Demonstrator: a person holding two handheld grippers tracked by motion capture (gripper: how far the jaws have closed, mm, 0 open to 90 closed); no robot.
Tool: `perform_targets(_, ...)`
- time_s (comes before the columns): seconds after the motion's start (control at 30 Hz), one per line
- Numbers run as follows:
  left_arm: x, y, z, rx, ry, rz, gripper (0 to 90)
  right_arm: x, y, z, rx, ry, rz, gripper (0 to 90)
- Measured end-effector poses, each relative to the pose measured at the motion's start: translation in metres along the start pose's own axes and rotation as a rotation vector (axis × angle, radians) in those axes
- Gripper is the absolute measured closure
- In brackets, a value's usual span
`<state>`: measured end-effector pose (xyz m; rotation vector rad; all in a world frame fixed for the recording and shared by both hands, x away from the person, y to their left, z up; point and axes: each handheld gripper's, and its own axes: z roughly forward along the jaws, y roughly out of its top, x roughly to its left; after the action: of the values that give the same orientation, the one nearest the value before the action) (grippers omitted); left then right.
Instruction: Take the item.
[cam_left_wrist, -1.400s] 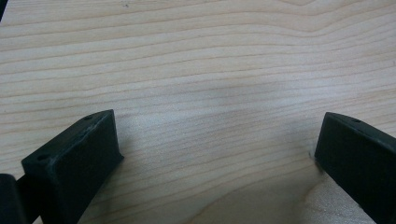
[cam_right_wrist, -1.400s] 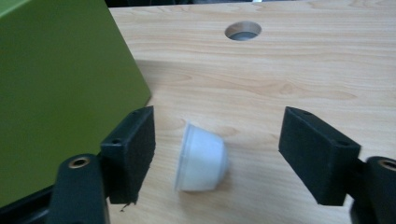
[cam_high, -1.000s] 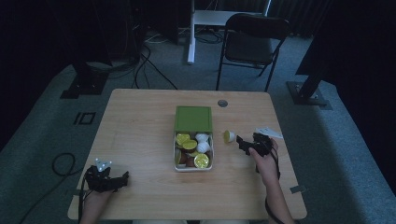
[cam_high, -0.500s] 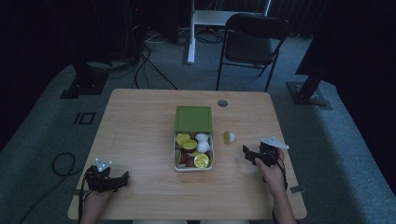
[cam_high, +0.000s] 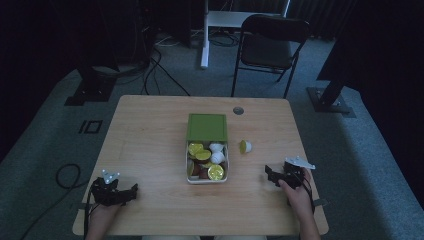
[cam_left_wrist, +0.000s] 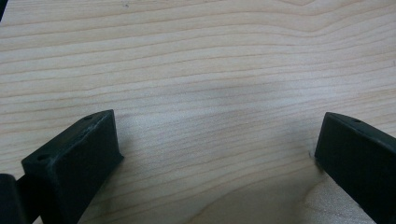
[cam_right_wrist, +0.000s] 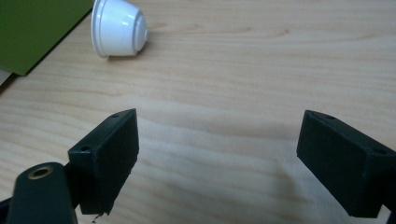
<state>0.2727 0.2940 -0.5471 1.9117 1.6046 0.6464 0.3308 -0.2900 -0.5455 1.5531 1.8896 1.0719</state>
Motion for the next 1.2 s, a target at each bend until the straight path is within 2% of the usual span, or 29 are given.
perform_targets(0.33,0.0,0.0,0.0,0.0,0.0,0.0,0.1,-0.009,-0.011,-0.013,0.028,-0.039,-0.004,12.9)
perform_targets(0.57,0.0,0.0,0.0,0.0,0.0,0.0,0.1,-0.009,-0.016,-0.02,0.045,-0.059,-0.021,12.8)
perform_targets(0.63,0.0,0.0,0.0,0.0,0.0,0.0,0.1,-0.009,-0.017,-0.022,0.045,-0.06,-0.006,12.9)
perform_targets(0.77,0.0,0.0,0.0,0.0,0.0,0.0,0.1,-0.008,-0.02,-0.023,0.067,-0.083,-0.022,12.9)
perform_targets(0.97,0.0,0.0,0.0,0.0,0.0,0.0,0.1,-0.004,-0.024,-0.026,0.109,-0.078,-0.029,13.1)
perform_targets(1.2,0.0,0.0,0.0,0.0,0.0,0.0,0.1,-0.002,-0.03,-0.033,0.125,-0.095,-0.057,12.6)
